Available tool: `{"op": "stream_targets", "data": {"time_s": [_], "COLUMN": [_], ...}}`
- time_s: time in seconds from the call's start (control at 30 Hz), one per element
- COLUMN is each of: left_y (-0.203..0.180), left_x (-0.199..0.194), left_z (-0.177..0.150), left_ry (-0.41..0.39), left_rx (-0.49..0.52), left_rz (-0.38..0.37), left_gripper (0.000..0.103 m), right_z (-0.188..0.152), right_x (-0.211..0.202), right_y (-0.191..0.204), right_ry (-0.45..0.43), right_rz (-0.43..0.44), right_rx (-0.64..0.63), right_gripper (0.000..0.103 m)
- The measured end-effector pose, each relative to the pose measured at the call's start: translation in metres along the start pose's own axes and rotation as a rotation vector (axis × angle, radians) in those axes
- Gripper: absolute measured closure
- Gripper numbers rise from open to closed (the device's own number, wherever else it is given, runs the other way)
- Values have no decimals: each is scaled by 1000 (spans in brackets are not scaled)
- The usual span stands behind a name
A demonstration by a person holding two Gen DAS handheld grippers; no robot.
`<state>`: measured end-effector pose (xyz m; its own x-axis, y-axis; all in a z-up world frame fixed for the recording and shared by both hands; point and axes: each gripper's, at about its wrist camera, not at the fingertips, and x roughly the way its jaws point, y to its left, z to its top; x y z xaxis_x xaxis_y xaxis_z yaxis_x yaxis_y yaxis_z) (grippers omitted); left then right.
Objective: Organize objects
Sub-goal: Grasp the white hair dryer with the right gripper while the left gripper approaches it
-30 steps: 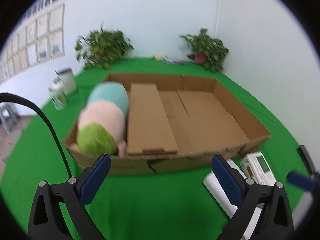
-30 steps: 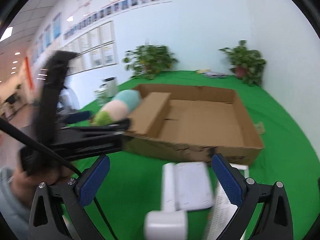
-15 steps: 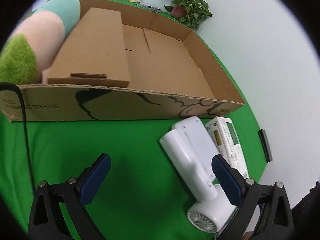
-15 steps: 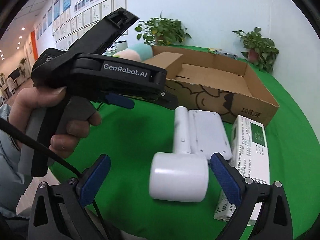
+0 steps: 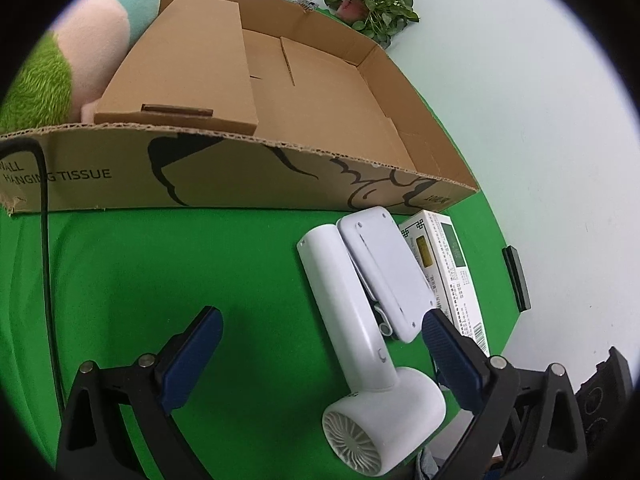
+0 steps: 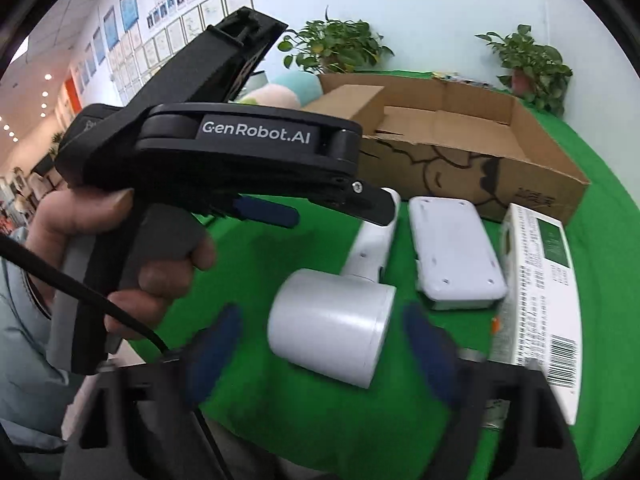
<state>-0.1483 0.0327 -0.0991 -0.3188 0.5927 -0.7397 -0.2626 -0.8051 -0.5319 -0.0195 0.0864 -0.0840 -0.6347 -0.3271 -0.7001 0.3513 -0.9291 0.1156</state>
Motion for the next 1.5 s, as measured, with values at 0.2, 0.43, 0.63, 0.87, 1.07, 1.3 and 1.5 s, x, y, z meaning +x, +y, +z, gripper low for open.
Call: {"op": "stream_targets", "data": {"time_s": [0.2, 0.43, 0.63, 0.87, 1.07, 1.3, 1.5], "left_y": [-6, -10, -8, -11, -12, -18, -19], "left_x": [23, 32, 36, 40, 43, 47, 38], "left_z": [8, 10, 3, -1, -5, -13, -18], "left_ry": [48, 81, 82, 84, 81, 81, 50], "left_rx": [13, -13, -63, -49, -58, -70, -83], "left_rz": [3, -33, -101, -78, -85, -113, -119], "left_gripper": [6, 15, 37, 59, 67, 68, 70], "right_z": [-3, -7, -11, -16, -21, -26, -32], "right_x": [10, 15, 30, 33, 35, 44, 44], "right_y": [-10, -7, -9, -15, -26, -21, -12], "right_ry": [44, 22, 59, 52, 58, 83, 70], "right_rz": [-29, -118, -119, -124, -121, -102, -94], "right_rx": [74, 99, 98, 86, 128, 108, 114], "right_gripper": [1, 1, 1, 4, 16, 41, 42]}}
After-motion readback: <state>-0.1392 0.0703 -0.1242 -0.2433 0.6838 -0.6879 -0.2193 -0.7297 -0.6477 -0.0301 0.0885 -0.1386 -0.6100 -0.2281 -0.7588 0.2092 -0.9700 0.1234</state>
